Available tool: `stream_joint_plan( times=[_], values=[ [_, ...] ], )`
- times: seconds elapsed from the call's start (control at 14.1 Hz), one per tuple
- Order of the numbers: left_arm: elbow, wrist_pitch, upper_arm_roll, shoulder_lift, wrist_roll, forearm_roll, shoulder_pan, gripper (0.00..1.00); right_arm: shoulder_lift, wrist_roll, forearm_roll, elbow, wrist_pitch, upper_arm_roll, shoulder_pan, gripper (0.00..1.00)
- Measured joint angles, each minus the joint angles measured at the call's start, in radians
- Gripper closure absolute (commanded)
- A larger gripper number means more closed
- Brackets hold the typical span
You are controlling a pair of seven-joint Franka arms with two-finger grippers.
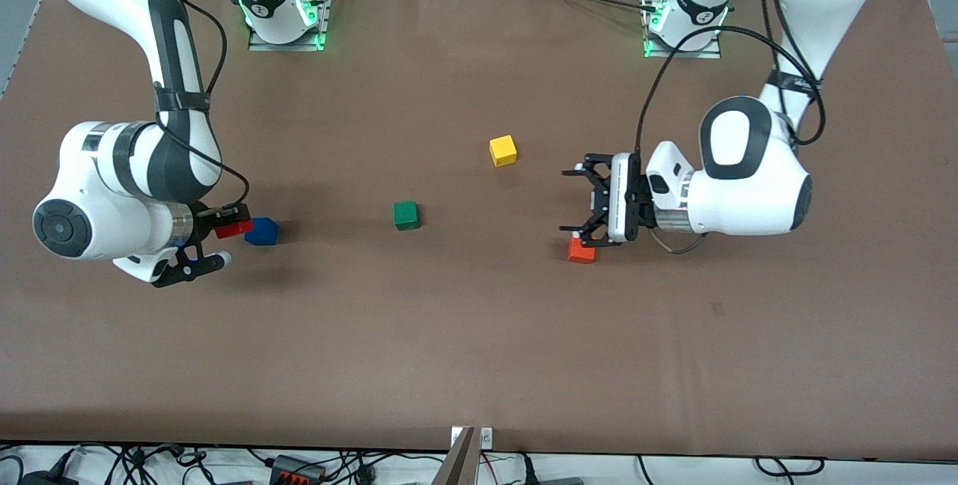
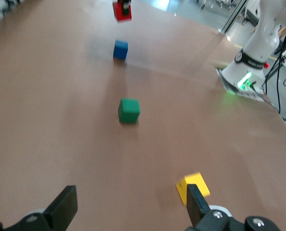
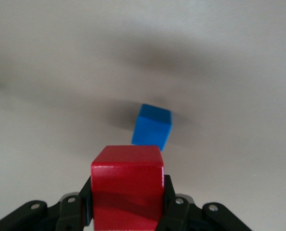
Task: Pass red block to right arm, stack on blue
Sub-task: 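Move the red cube with the right gripper over the blue cube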
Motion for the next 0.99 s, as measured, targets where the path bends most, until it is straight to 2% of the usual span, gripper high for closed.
stream_joint_plan(
  times=[0.28, 0.64, 0.85, 0.99],
  values=[
    [0.030, -0.145, 0.002, -0.002, -0.210, 0.280, 0.040, 0.00, -0.065, 0.123, -0.087, -0.155, 0.198, -0.001, 0.058, 1.00],
    [0.107, -0.298, 0.003, -0.011, -0.567, 0.689, 0.044, 0.00, -0.158, 0.260, -0.107, -0.387, 0.472, -0.001, 0.109, 1.00],
    [0.115, -0.345, -0.009, -0.011, -0.768, 0.918, 0.032, 0.00, -0.193, 0.339, -0.108, -0.439, 0.502, -0.005, 0.109, 1.00],
    [0.137, -0.397, -0.013, -0.012, -0.881, 1.019, 0.013, 0.00, -0.203, 0.369, -0.108, -0.449, 0.504, -0.008, 0.108, 1.00]
  ],
)
